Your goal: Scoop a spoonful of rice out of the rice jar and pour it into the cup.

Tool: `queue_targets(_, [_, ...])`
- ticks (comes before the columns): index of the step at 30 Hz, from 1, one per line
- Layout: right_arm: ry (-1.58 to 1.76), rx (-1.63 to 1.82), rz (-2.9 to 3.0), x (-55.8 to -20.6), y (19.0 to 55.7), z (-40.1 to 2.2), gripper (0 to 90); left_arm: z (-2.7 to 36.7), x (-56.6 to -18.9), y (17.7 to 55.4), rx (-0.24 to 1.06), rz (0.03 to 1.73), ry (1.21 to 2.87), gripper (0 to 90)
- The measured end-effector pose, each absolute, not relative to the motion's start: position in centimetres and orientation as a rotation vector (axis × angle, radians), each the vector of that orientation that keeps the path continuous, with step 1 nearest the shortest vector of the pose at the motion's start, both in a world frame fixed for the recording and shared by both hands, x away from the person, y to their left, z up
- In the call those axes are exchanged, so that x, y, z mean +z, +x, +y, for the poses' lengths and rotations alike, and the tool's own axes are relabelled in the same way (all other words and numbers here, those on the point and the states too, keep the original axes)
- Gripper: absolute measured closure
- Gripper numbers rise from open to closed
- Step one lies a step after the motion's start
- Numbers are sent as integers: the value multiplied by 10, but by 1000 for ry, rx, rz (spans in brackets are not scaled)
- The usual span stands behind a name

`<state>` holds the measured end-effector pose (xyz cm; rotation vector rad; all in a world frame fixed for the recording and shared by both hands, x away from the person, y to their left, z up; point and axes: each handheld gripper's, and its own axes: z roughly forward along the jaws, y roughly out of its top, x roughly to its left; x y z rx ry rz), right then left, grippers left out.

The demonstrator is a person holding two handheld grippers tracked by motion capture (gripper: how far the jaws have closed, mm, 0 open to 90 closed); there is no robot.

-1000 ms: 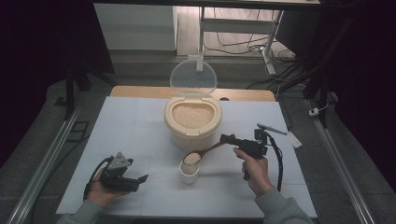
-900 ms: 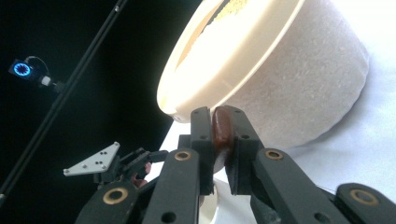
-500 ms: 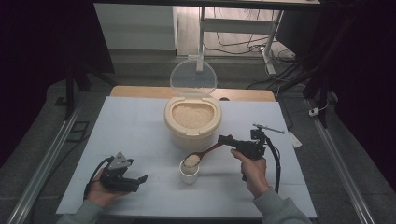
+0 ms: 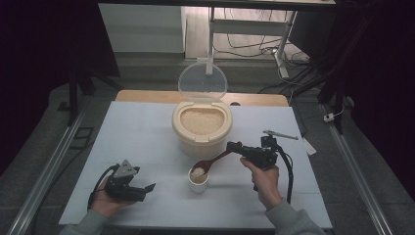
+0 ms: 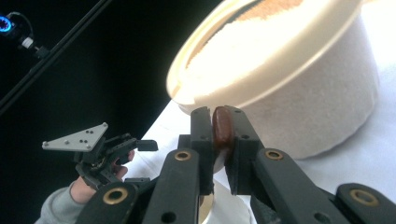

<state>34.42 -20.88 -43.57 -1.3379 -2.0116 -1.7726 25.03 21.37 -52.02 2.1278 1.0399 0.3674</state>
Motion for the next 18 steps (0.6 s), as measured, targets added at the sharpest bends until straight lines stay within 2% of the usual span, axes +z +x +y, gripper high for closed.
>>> queue_targets(18, [-1169, -1891, -2224, -417, 328, -207, 827, 214, -520, 250, 367, 1042, 2124, 149])
